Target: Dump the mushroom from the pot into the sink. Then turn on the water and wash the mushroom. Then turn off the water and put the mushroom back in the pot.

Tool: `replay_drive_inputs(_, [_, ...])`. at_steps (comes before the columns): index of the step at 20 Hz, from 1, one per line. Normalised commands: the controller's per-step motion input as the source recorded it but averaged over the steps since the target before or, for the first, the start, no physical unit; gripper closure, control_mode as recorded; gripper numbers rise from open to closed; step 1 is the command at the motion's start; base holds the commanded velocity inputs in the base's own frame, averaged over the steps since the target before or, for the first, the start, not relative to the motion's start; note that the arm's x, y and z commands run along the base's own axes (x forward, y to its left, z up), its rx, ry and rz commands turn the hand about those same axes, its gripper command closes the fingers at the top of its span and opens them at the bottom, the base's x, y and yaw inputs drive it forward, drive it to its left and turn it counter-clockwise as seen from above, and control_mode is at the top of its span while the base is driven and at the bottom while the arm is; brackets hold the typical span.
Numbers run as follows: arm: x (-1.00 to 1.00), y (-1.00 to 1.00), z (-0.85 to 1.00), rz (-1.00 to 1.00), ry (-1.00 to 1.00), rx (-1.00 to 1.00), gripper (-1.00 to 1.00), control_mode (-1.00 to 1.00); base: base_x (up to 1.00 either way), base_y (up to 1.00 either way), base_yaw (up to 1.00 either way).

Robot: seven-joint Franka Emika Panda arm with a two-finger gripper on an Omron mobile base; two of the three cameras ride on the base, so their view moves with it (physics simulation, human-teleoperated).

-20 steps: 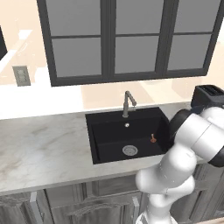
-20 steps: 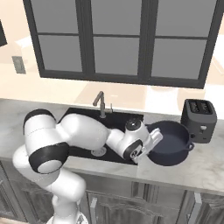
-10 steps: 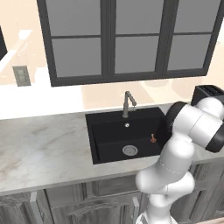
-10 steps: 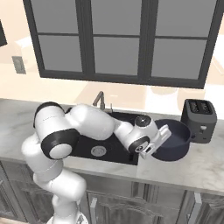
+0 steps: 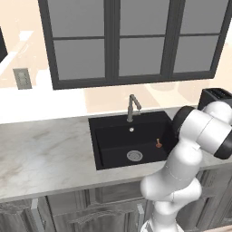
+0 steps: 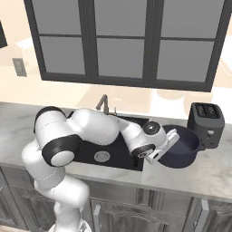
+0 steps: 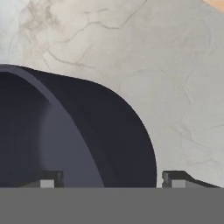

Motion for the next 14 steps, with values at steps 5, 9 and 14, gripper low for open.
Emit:
replay_drive_inputs(5, [-0.14, 0.0, 0.32, 0.04, -0.2, 0.0, -1.0, -1.0, 0.0, 0.0, 0.0])
replay_drive_inputs(9, [-0.23, 0.0, 0.43, 0.08, -0.21, 0.0, -1.0, -1.0, 0.0, 0.0, 0.0])
replay_drive_inputs(14, [-0.16, 0.0, 0.51, 0.11, -0.17, 0.0, -1.0, -1.0, 0.0, 0.0, 0.0])
